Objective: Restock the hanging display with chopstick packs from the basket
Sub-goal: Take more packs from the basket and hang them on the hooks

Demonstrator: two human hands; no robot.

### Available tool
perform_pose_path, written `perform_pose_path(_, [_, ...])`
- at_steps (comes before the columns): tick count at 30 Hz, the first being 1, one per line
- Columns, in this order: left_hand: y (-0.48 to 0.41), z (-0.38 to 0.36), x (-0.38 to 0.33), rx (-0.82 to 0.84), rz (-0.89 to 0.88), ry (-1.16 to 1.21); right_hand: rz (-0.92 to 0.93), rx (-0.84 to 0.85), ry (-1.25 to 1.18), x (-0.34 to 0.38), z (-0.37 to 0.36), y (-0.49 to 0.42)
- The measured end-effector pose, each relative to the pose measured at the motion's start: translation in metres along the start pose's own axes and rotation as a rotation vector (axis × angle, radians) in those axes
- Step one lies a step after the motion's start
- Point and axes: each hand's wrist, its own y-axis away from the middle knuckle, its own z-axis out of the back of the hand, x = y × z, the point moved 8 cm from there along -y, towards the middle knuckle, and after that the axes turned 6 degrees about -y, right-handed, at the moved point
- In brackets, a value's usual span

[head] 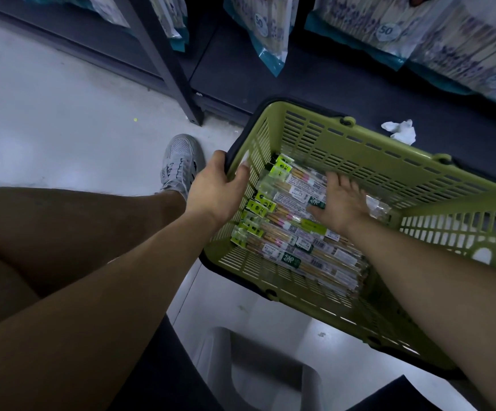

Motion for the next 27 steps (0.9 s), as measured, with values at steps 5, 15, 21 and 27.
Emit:
perform_pose_path(5, [-0.001,0.000,-0.002,-0.004,-0.005,-0.010,0.101,-0.073,0.102,0.009,0.000,0.008])
perform_pose_path(15, [0.000,0.001,-0.004,-0.001,0.001,-0.009,0.198,-0.027,-0.072,0.015,-0.031,0.035])
perform_pose_path(21, [0.001,0.001,-0.005,0.008,0.004,0.002,0.221,0.102,-0.036,0.024,-0.035,0.030])
perform_pose_path(27, [0.001,0.001,-0.005,0.000,-0.001,0.006,0.320,0.121,-0.088,0.045,-0.057,0.054])
